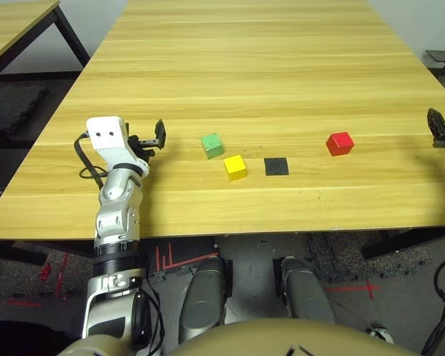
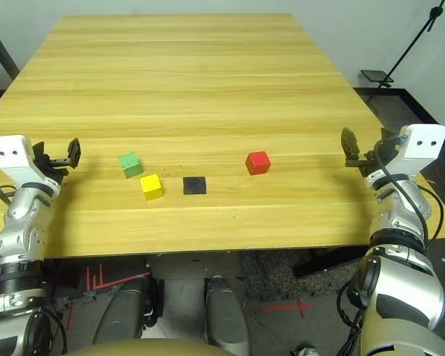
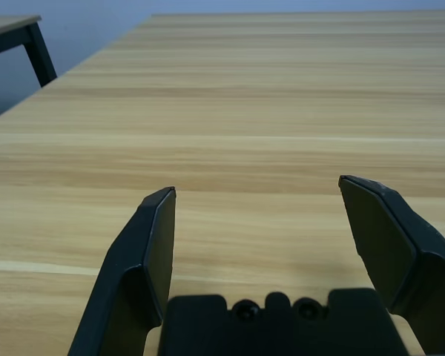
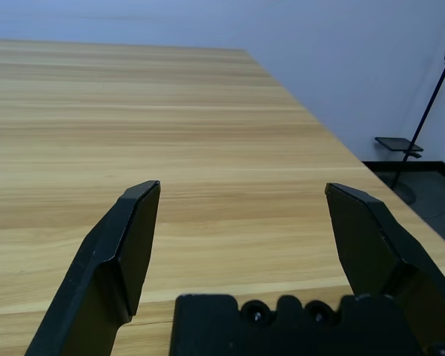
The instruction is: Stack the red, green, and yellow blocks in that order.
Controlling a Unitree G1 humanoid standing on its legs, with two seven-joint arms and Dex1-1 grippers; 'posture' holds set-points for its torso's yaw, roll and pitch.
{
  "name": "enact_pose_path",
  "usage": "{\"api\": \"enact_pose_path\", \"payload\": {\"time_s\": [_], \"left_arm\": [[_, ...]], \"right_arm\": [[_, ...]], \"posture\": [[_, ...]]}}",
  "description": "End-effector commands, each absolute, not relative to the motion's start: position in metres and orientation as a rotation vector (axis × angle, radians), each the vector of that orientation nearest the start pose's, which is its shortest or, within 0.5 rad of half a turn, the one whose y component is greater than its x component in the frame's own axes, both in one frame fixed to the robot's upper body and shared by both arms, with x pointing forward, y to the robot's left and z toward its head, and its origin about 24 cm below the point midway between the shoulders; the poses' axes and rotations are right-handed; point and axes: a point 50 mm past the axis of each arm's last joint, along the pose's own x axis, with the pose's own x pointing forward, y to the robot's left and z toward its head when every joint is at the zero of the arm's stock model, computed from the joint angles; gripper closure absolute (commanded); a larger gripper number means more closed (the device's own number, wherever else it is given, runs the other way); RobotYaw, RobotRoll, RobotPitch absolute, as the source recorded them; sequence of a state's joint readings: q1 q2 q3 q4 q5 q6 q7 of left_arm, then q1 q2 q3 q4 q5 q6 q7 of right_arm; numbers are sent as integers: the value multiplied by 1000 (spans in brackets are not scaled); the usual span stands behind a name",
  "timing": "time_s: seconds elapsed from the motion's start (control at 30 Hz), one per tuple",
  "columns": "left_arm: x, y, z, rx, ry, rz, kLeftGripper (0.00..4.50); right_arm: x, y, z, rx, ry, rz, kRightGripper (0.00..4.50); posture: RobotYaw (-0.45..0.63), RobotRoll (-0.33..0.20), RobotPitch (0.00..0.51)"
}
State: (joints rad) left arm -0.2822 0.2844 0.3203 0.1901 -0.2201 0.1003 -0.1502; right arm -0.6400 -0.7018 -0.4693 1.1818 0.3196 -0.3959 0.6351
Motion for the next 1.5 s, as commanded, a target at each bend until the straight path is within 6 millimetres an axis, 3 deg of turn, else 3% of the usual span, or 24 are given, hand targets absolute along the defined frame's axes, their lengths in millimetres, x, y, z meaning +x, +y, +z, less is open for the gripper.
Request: {"api": "enact_pose_path", "payload": {"time_s": [0.03,0.13,0.27,0.47,0.57,0.73,1.17,1.5], "left_arm": [[299,266,87,-8,-52,148,12],[298,265,84,-7,-41,137,12],[304,256,117,-39,-109,5,12],[310,231,154,-28,-53,-347,12],[306,205,175,92,34,-635,12],[294,190,175,206,182,-896,12],[273,187,180,313,282,-989,12],[256,189,178,287,307,-928,12]], "right_arm": [[296,-382,102,-11,-101,-105,0],[301,-378,103,0,-68,-70,0],[315,-367,125,-95,2,171,0],[319,-348,146,-358,244,610,0],[322,-336,159,-583,430,851,0],[334,-318,170,-734,520,978,0],[362,-266,172,-913,546,1109,0],[371,-244,163,-985,565,1127,0]], "posture": [[17,-105,96],[17,-102,97],[16,-98,106],[55,-118,86],[83,-125,79],[132,-133,69],[272,-141,64],[367,-141,87]]}}
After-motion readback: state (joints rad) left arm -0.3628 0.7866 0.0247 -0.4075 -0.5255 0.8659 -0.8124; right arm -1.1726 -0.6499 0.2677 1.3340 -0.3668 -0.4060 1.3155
